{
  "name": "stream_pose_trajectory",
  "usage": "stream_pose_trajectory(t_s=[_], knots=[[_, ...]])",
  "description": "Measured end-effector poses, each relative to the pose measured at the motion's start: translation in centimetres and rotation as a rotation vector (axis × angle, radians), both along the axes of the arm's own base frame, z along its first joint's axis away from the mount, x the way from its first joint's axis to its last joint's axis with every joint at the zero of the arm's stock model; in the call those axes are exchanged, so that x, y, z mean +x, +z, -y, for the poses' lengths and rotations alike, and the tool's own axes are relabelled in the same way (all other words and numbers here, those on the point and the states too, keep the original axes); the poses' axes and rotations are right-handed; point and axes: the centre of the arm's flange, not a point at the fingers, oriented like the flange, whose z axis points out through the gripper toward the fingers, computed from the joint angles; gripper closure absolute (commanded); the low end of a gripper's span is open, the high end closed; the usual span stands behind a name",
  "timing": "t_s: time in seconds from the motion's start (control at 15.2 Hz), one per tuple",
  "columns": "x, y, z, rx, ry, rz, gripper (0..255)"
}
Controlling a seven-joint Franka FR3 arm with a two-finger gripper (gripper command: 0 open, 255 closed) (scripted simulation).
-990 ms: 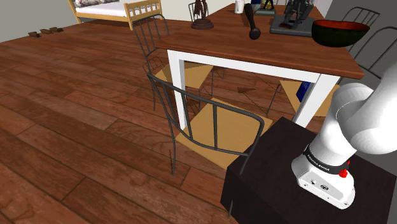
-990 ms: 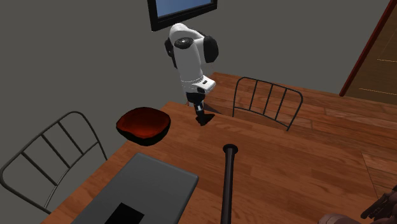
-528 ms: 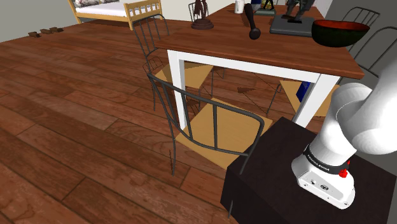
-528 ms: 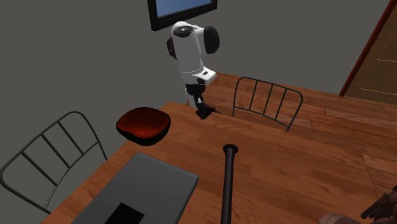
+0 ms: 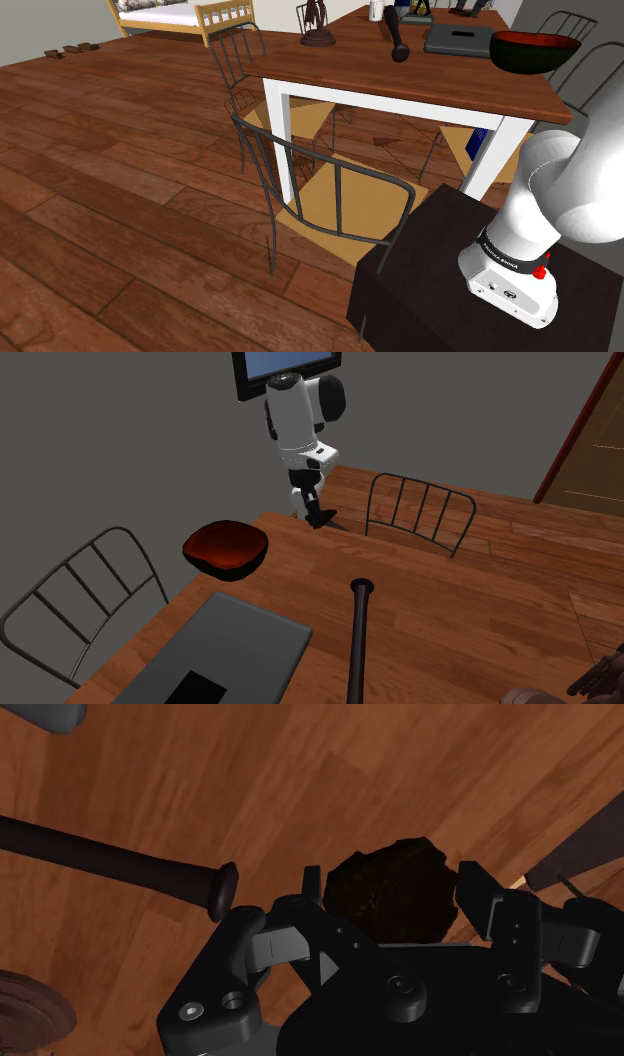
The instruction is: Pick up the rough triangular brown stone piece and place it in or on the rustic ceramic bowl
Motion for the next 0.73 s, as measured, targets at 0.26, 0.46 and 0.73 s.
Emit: stream_pose_trajectory(t_s=[0.26,0.46,0.73], knots=[[-2.9,0.1,3.5,0.002,-0.001,-0.001,255],[-5.1,0.1,6.7,0.001,-0.008,-0.009,255],[-8.2,0.2,11.2,-0.001,0.0,-0.002,255]])
